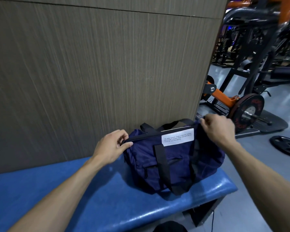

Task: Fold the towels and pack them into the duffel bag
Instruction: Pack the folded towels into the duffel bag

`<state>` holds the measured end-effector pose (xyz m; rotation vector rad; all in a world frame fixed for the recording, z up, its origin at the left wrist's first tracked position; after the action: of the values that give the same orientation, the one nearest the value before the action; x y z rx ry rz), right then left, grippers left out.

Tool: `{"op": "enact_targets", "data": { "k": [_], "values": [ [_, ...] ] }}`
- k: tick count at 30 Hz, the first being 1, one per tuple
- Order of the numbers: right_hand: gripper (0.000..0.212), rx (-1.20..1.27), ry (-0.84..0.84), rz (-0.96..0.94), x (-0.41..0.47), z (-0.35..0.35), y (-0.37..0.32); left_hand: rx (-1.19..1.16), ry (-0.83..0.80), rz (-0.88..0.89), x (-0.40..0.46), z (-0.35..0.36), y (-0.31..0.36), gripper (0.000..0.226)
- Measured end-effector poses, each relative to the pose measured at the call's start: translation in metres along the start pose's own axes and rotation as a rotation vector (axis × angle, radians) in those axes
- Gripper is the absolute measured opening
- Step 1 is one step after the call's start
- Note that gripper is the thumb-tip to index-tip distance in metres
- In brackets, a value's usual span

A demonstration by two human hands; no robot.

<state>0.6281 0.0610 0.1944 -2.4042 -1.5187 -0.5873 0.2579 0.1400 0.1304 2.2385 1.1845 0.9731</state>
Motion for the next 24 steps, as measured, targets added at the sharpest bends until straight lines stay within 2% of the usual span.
{"op": "enact_targets", "data": {
  "k": [4,8,16,21,24],
  "values": [
    [0.030,0.096,-0.030,0.129,0.006,0.001,0.031,-0.012,0.074,0.007,0.001,-0.018,0.000,0.023],
    [0.029,0.228,-0.090,0.147,-0.005,0.013,0.017,-0.081,0.191,-0.018,-0.011,-0.058,-0.018,0.021],
    [0.035,0.384,-0.155,0.007,-0.027,0.019,-0.125,-0.050,0.335,-0.182,-0.094,-0.179,-0.070,0.020],
    [0.034,0.517,-0.203,-0.077,-0.043,0.008,-0.222,-0.094,0.319,-0.347,-0.146,-0.260,-0.116,0.018],
    [0.035,0.565,-0.239,-0.111,-0.057,0.006,-0.262,-0.205,0.277,-0.454,-0.168,-0.282,-0.140,0.016]
  ]
}}
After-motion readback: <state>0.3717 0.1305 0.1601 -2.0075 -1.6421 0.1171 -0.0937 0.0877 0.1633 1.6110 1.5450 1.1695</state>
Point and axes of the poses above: each hand's wrist, its own x-axis towards the middle knuckle, its own z-axis out of the palm, y = z × x, the point moved 3 cm from there along x, towards the middle knuckle, and after that the axes turned 11 degrees about -x, right-handed, at the moved point
